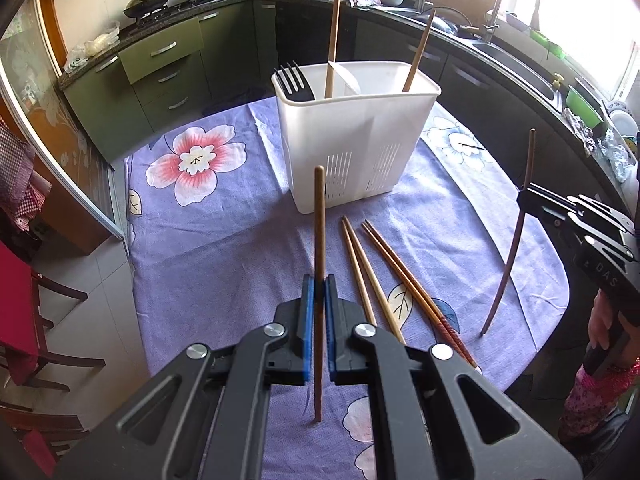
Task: Organize utensils
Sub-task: 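Lift both held chopsticks upright into the white caddy and open both grippers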
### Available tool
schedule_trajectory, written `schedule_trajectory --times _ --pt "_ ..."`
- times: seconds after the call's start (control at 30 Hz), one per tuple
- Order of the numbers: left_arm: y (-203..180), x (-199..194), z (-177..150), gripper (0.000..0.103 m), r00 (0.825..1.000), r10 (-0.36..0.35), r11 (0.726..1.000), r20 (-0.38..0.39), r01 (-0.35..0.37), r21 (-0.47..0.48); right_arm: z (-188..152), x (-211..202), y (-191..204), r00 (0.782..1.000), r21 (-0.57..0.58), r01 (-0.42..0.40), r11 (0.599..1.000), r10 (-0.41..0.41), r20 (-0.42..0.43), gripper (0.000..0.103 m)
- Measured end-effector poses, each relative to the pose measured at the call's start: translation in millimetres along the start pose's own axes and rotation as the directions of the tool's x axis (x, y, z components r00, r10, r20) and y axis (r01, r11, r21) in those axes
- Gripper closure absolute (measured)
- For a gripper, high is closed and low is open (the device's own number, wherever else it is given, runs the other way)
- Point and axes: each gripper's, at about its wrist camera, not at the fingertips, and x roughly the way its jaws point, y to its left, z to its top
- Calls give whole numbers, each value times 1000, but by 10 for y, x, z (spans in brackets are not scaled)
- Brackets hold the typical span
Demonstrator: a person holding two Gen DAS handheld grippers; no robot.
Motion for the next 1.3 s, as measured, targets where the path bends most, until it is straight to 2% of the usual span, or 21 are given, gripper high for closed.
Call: schedule_trajectory --times 0.37,0.77,1.07,1.3 --pt "-37 -183 -37 98 1000 -5 1000 23 5 7 -32 -111 7 1000 3 -14 1000 14 23 97" --pt "-61 -327 53 98 999 -15 1000 51 14 13 110 -257 74 997 -11 -31 999 32 70 97" --pt "-69 -465 215 98 997 -29 999 77 28 17 387 -333 202 994 -47 -46 998 50 101 97" --pt "-117 -790 554 98 990 -44 999 136 40 32 843 -496 290 986 -76 -71 995 82 148 97"
